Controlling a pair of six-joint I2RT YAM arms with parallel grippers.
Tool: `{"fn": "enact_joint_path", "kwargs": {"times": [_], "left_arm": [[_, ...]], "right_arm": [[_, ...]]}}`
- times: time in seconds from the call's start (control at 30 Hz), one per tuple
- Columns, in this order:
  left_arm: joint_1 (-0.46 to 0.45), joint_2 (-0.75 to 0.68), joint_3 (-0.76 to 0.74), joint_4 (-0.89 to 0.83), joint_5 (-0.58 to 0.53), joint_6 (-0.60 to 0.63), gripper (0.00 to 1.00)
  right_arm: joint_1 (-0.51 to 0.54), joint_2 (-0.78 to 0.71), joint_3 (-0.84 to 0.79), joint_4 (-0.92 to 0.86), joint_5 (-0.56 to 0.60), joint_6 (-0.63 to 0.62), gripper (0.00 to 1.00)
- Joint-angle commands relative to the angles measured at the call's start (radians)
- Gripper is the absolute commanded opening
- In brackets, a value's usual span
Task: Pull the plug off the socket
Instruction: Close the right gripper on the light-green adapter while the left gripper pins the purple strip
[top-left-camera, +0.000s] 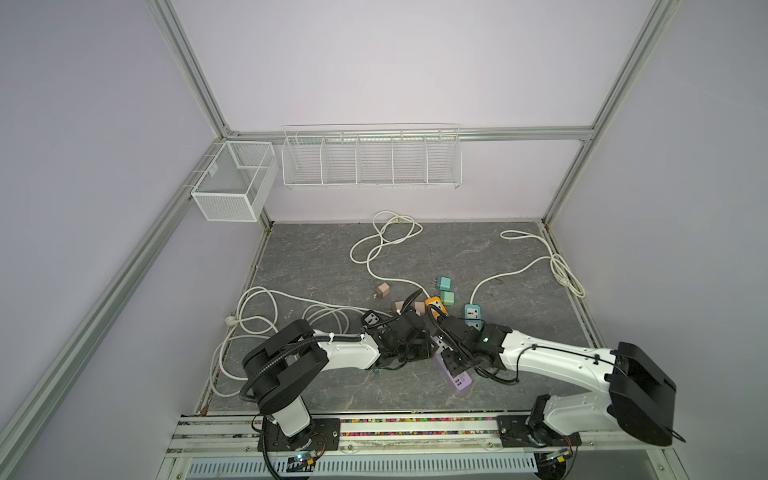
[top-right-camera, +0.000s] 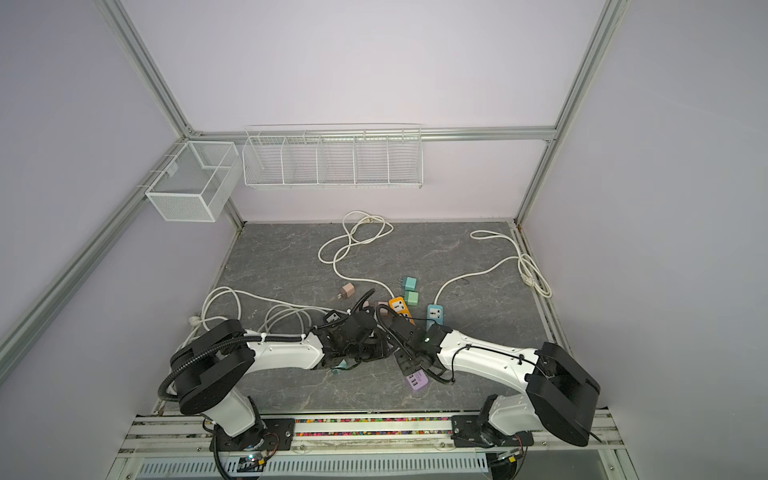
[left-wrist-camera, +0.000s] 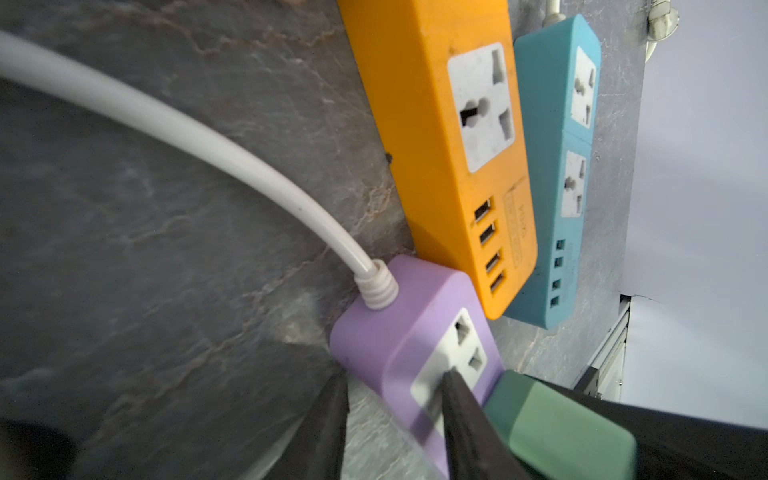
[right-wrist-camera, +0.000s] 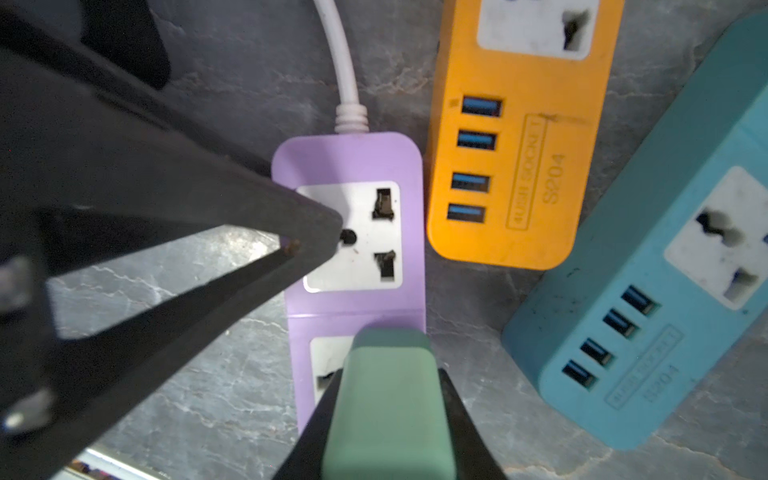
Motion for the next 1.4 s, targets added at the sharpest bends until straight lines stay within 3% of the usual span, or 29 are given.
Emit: {"fn": "enact_joint_path", "kwargs": {"times": [0.0, 0.13, 0.37, 0.57, 0.8, 1.0, 1.23, 1.37], "left_arm": [[-0.007, 0.046, -0.019, -0.122, 0.004, -0.003, 0.38], [-0.007, 0.045, -0.018, -0.126, 0.008, -0.001, 0.38], [-0.008, 0.073, 0.004, -0.129, 0.022, 0.004, 0.37], [-0.015, 0.068, 0.011, -0.089, 0.056, 0.014, 0.37], [-0.018, 0.087, 0.027, -0.172, 0.046, 0.018, 0.37], [-0.018, 0.104, 0.029, -0.225, 0.053, 0.052, 0.37], [-0.019, 0.117, 0.044, -0.264, 0.051, 0.049, 0.37], [-0.018, 0.124, 0.042, -0.283, 0.057, 0.058, 0.37]], "right_arm": [[-0.025, -0.048, -0.027, 0.048, -0.009, 0.030, 0.22], [-0.052, -0.084, -0.029, 0.017, 0.018, 0.006, 0.22], [-0.037, -0.051, -0.040, 0.097, -0.083, 0.000, 0.20], [-0.036, -0.031, -0.030, 0.100, -0.049, 0.001, 0.19], [-0.035, -0.004, -0.004, 0.091, -0.058, -0.012, 0.17], [-0.079, -0.075, -0.042, 0.083, -0.046, -0.023, 0.17], [-0.042, -0.038, -0.037, 0.116, -0.087, 0.026, 0.15], [-0.068, -0.060, -0.031, 0.064, -0.013, 0.015, 0.15]]}}
